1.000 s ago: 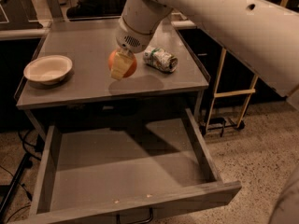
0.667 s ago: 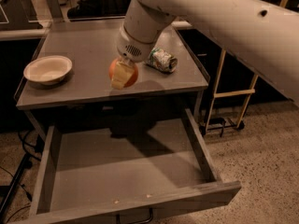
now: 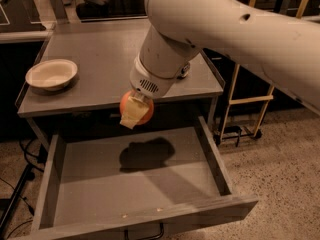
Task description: Place orange into top drawer
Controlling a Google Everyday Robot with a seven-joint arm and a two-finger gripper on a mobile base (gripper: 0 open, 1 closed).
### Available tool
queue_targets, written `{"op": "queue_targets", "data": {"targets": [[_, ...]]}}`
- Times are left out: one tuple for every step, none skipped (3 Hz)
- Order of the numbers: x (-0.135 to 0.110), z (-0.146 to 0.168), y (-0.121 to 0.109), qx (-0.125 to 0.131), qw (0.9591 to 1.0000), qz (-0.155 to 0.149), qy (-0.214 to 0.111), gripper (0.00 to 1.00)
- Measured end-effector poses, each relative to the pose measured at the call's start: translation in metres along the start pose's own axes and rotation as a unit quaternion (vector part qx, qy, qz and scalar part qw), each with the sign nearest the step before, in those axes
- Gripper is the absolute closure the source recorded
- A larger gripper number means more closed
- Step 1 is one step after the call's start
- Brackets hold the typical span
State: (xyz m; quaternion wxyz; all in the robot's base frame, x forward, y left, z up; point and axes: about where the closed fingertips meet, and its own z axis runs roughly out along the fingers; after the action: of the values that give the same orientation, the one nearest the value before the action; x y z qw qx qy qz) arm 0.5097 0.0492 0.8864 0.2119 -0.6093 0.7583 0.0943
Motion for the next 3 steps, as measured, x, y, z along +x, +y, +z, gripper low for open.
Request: {"op": "queue_targets", "data": {"targets": [[0.004, 0.002, 0.003, -0.003, 1.0000, 0.001, 0.004, 1.00], [0.013, 0.012, 0.005, -0.008, 0.9999, 0.006, 0.010, 1.00], [0.040, 0.040, 0.024, -0.034, 0.9991, 0.019, 0.015, 1.00]]}}
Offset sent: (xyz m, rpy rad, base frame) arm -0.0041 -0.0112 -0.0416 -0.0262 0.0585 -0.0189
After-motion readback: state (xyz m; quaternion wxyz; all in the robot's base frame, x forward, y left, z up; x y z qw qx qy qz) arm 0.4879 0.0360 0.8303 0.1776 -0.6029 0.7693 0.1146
